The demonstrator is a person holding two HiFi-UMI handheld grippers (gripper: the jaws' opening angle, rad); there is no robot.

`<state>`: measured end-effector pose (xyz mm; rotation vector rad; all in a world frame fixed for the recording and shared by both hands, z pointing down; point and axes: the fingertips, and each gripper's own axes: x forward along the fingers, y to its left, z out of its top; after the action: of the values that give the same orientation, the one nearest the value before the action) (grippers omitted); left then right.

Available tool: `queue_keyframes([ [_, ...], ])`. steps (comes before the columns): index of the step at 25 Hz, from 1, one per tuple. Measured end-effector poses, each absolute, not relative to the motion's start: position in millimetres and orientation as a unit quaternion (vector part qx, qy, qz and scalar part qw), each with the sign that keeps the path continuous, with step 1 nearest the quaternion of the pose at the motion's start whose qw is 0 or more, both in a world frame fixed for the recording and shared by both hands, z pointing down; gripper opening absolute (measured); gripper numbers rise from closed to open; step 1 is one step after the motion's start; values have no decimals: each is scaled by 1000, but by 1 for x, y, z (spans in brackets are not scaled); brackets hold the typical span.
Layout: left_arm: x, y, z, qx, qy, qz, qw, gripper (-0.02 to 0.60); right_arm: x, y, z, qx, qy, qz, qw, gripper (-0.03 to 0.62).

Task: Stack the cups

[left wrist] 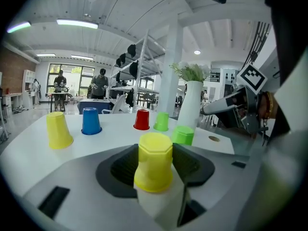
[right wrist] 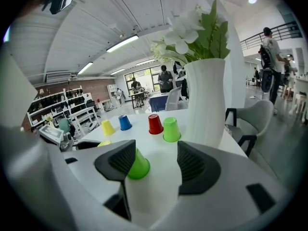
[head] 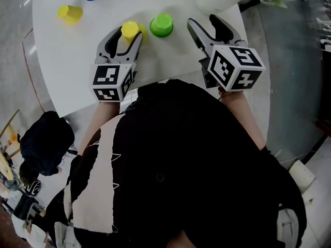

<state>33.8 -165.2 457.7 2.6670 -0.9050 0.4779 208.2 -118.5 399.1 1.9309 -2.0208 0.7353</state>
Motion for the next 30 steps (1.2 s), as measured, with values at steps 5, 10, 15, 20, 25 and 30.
queue_keyframes([
  [5, 36, -162, 457, 925, -310, 171, 137, 231, 207, -119, 398, 662, -695, 252, 124, 275],
  [10, 37, -161, 457, 926, -308, 174, 135, 232, 208, -119, 396, 661, -696, 251, 124, 275],
  [15, 39, -161, 457, 926, -309, 173, 134, 232, 208, -119, 397, 660, -697, 251, 124, 275],
  [20, 39, -160, 459, 925, -309, 174, 134, 233, 209, -118, 397, 659, -698, 252, 124, 275],
  [25, 41, -159, 459, 927, -306, 175, 125, 235, 208, -120, 398, 657, -700, 252, 123, 275],
  [30, 41, -159, 459, 928, -306, 173, 124, 238, 207, -122, 397, 655, -702, 251, 124, 275],
])
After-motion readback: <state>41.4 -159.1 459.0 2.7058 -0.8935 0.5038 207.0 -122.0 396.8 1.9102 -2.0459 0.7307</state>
